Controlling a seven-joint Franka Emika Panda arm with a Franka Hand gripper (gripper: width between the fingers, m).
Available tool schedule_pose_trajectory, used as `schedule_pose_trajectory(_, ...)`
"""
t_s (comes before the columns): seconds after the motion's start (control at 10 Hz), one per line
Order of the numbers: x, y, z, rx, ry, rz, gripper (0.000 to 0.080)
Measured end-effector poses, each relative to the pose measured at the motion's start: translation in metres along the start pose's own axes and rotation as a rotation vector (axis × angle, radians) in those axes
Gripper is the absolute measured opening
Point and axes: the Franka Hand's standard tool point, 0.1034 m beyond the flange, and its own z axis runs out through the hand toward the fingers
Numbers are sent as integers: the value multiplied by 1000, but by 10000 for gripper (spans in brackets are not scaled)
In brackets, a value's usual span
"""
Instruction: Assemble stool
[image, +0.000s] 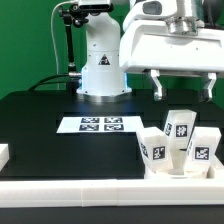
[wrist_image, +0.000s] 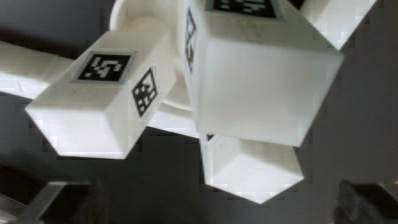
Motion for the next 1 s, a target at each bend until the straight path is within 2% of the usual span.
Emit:
schedule_pose_trajectory(0.2, -5, -6, 5, 32, -174, -8, 649)
schedule_pose_trajectory(0.3, -3, -1, 6, 32, -194, -7, 649)
schedule_pose_trajectory(0.4, -13, 0, 7, 45, -286, 0, 649)
schedule_pose_trajectory(0.6, -12, 1, 4, 64, -424, 6, 649)
schedule_pose_trajectory(1.0, -11, 0, 5, 69, -438, -28, 649)
